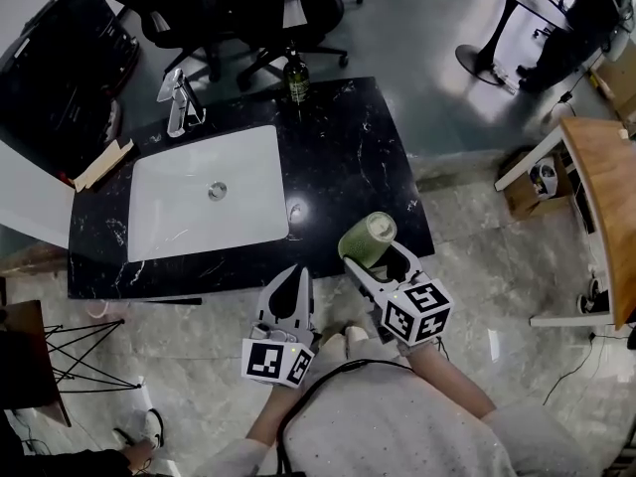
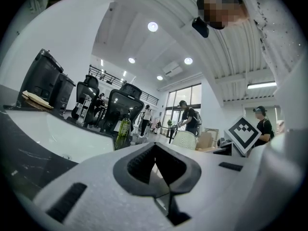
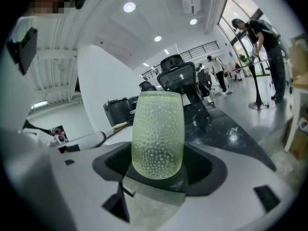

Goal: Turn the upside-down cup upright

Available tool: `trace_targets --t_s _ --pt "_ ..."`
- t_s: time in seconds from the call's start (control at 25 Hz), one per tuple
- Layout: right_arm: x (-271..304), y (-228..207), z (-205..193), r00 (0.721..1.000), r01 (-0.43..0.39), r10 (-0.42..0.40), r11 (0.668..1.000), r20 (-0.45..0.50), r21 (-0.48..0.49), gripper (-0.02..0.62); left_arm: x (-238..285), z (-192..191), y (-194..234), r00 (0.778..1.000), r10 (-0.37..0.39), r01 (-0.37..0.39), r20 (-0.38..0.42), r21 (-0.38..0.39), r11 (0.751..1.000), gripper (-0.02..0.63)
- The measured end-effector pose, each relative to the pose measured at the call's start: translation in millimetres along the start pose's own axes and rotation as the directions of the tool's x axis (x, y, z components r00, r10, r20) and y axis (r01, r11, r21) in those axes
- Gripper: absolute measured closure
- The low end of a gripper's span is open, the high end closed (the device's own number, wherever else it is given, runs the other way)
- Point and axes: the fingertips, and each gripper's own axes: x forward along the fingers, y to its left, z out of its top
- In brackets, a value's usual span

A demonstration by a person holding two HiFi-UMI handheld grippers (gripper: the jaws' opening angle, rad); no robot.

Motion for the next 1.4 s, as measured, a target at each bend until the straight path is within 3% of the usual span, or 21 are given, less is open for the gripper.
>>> trace_targets --t_s 0.28,0.4,0.48,0.6,0.72,0.88,1.04,1.2,1.4 --pt "-1 13 10 0.993 -0.117 0.115 0.959 0.022 0.257 0.262 4 9 -3 1.0 0.005 -0.005 0.007 -0.02 1.0 0.598" --pt "1 17 11 0.985 -0.173 0.166 0.91 0.053 0.376 0.262 6 8 -5 1.0 0.002 -0.002 0.004 -0.021 1.0 0.598" --pt "1 18 11 0.975 -0.22 0.199 0.85 0.096 0.479 0.262 6 8 -5 1.0 0.001 -0.001 0.0 -0.016 1.0 0.598" --pt "2 19 13 0.952 -0.303 0.25 0.705 0.176 0.641 0.262 4 8 -3 1.0 0.008 -0.008 -0.004 -0.012 1.0 0.598" --pt "2 19 8 0.927 -0.363 0.284 0.525 0.244 0.77 0.262 4 6 1 1.0 0.015 -0.015 -0.007 -0.013 1.0 0.598" --pt "3 29 5 0.875 -0.447 0.338 0.289 0.347 0.847 0.262 6 5 4 1.0 0.019 -0.019 -0.005 -0.017 1.0 0.598" --pt "2 38 2 0.819 -0.503 0.348 0.053 0.456 0.863 0.262 4 1 3 1.0 0.021 -0.021 -0.011 -0.023 1.0 0.598" --pt "5 37 1 0.773 -0.526 0.292 -0.202 0.564 0.826 0.262 2 -3 4 0.999 0.029 -0.03 -0.018 -0.034 0.999 0.598" --pt "6 32 1 0.717 -0.545 0.206 -0.429 0.666 0.72 0.262 -4 -3 8 0.999 0.043 -0.044 -0.028 -0.02 0.999 0.598"
